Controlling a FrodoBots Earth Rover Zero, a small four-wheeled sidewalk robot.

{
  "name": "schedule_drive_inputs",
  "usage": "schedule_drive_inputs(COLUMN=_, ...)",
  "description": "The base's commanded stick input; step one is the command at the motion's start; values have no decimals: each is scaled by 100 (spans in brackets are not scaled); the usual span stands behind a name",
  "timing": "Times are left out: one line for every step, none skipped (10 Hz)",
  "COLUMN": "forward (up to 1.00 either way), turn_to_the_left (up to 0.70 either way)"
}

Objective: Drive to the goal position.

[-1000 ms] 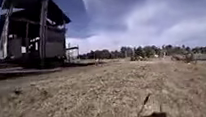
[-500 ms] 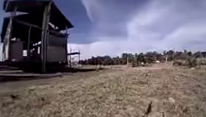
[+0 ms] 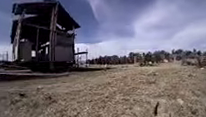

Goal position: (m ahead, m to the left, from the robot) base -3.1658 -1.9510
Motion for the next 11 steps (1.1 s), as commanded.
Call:
schedule_drive_inputs(forward=0, turn_to_the_left=45)
schedule_drive_inputs(forward=0, turn_to_the_left=45)
schedule_drive_inputs(forward=0, turn_to_the_left=45)
schedule_drive_inputs(forward=0, turn_to_the_left=45)
schedule_drive_inputs(forward=0, turn_to_the_left=45)
schedule_drive_inputs(forward=0, turn_to_the_left=45)
schedule_drive_inputs(forward=0, turn_to_the_left=45)
schedule_drive_inputs(forward=0, turn_to_the_left=45)
schedule_drive_inputs(forward=0, turn_to_the_left=45)
schedule_drive_inputs(forward=0, turn_to_the_left=45)
schedule_drive_inputs(forward=0, turn_to_the_left=45)
